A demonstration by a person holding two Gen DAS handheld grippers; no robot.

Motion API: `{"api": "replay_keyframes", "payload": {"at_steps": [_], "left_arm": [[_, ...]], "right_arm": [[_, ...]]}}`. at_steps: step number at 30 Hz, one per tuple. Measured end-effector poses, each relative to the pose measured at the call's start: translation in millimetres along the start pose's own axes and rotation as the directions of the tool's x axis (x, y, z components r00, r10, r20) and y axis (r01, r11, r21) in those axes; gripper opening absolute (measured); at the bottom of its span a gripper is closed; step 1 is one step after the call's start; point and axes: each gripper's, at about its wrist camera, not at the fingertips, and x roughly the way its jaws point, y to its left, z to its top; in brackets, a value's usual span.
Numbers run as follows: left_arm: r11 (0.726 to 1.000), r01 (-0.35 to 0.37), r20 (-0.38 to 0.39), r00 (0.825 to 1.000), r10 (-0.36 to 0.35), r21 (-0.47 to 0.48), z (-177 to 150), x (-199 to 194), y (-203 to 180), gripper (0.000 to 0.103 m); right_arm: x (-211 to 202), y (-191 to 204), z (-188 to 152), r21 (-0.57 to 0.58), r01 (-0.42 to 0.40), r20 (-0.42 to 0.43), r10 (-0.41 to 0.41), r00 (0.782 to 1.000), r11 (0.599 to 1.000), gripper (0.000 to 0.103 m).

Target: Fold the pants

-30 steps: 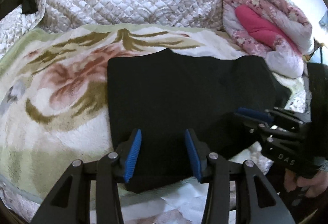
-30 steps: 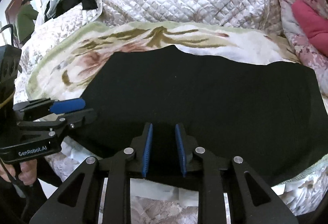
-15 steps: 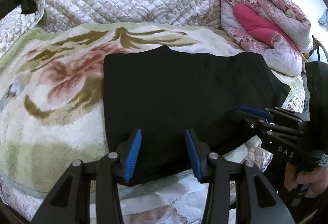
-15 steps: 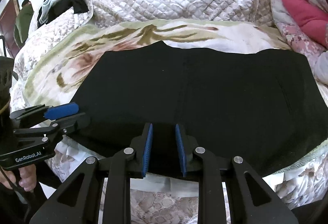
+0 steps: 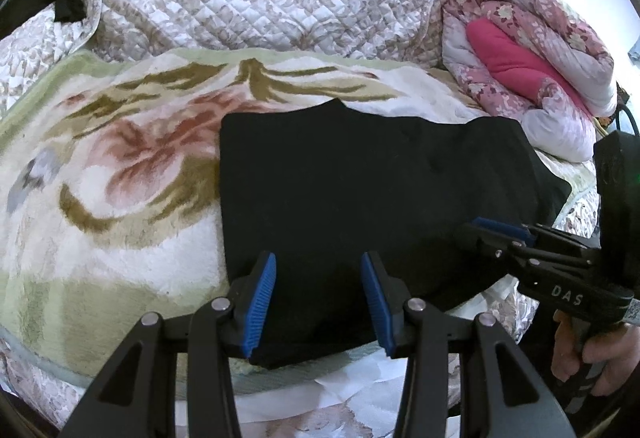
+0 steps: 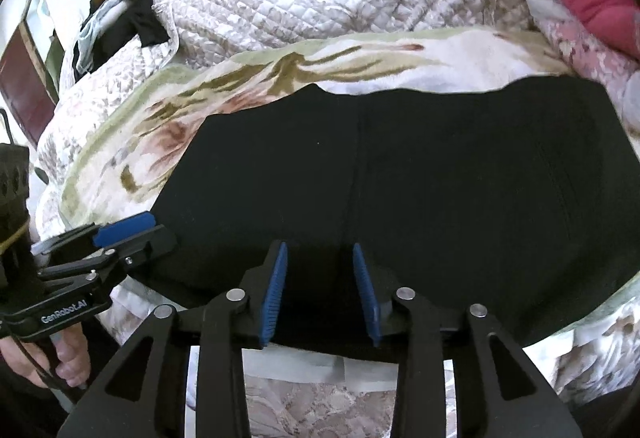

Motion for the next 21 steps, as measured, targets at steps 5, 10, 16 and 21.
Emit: {"api": "replay_keyframes", "payload": {"at_steps": [5,10,16,21], "left_arm": [[0.998,0.048,-0.015,0.999,-0.048,0.028,-2,1,-9,0.047],[0.998,0.048,-0.013,0.999,-0.048,0.036,-4,0,-11,0.047],[1.000,0.027,-0.013,1.000,-0.027,0.004,-1,1,-5,0.047],[1.000,-0.005,-0.028,1.000,0.006,0.018,2,5,-10,0.047]], "right_arm": [[-2,1,0,-0.009,0.009,0.008,-0.009,1.000,1.000,0.035],[-9,-16,1,0.046,0.051,0.032,-0.052,0.998,0.998,0.035],[-24,-59,1,0.203,0.106,0.062,-0.121,0.991,0.973,0.035],[-43,-93,3,0.340,0.123,0.102,-0.167,0.981,0.932,0.035]]}}
